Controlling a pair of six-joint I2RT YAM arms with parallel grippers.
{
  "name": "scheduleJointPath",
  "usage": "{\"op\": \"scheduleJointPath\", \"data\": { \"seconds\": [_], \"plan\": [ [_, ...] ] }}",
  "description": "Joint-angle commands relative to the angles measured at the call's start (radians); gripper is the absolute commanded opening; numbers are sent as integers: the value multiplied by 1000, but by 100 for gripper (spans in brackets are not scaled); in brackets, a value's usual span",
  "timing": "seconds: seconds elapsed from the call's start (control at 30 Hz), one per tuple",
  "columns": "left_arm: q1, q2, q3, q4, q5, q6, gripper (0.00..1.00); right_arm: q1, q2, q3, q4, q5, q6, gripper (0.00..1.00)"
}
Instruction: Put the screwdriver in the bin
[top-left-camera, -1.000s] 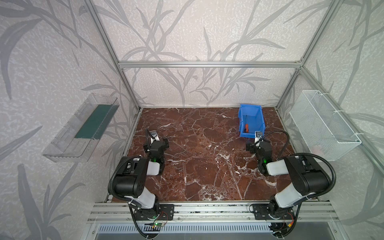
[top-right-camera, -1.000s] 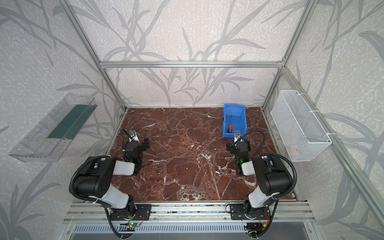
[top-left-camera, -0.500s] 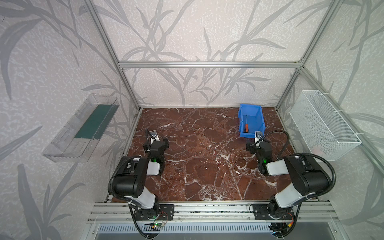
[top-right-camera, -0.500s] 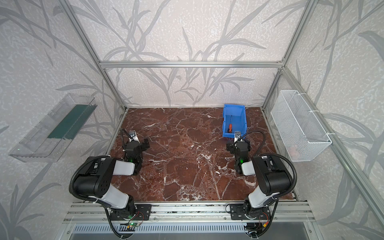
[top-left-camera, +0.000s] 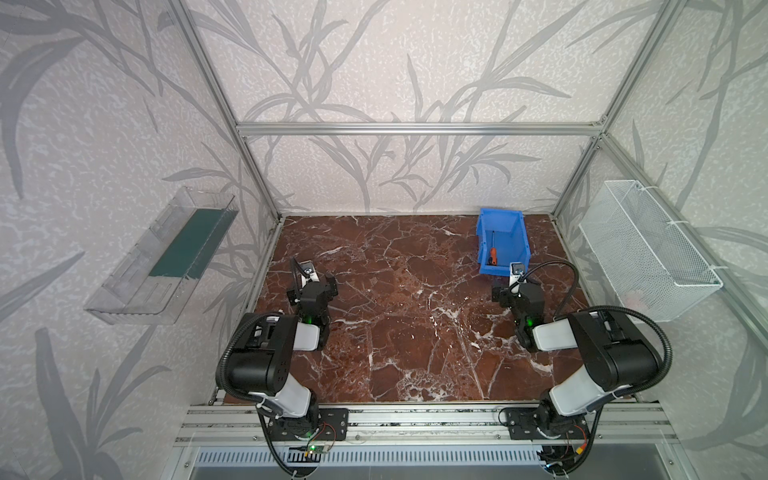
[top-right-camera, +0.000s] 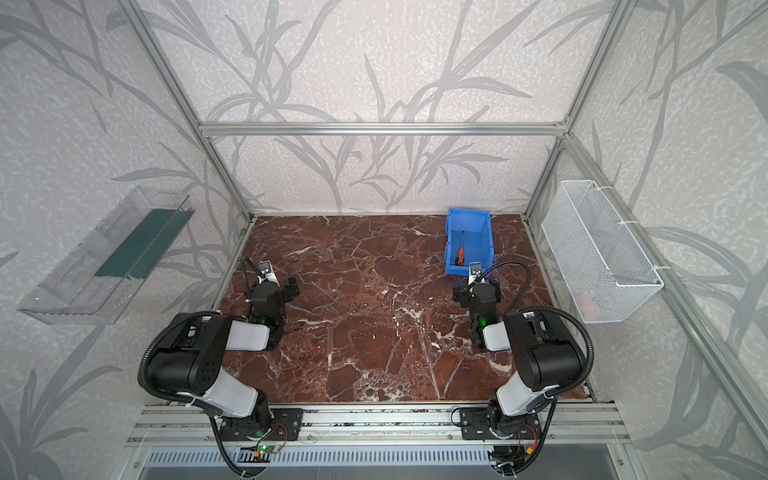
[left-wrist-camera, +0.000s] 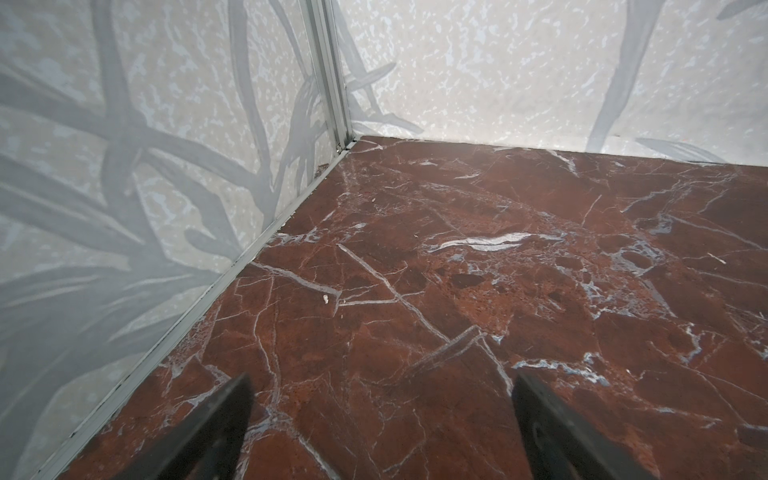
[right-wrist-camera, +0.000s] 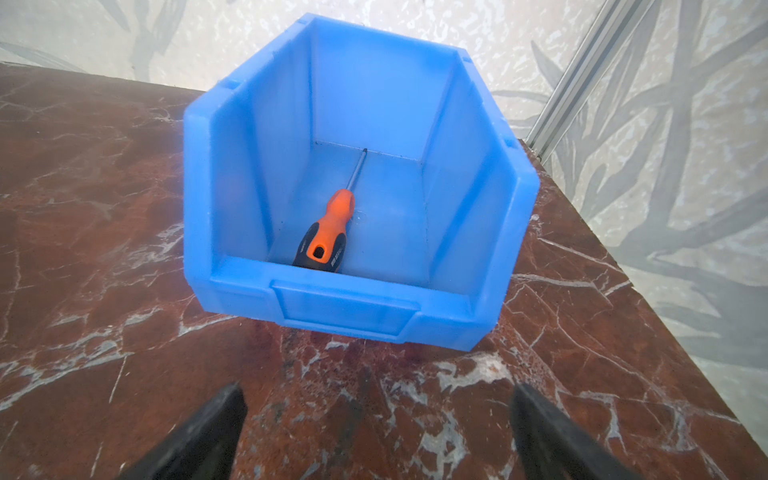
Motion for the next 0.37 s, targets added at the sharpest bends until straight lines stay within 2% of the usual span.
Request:
{"op": "scheduleJointPath", "data": {
  "seconds": [0.0,0.33],
  "plan": [
    [3,7,3,15,2,-5,99,-3,-22,14,1,1,15,99],
    [3,7,2,16,2,-5,99,-3,-24,12,4,1,13,99]
  ]
}}
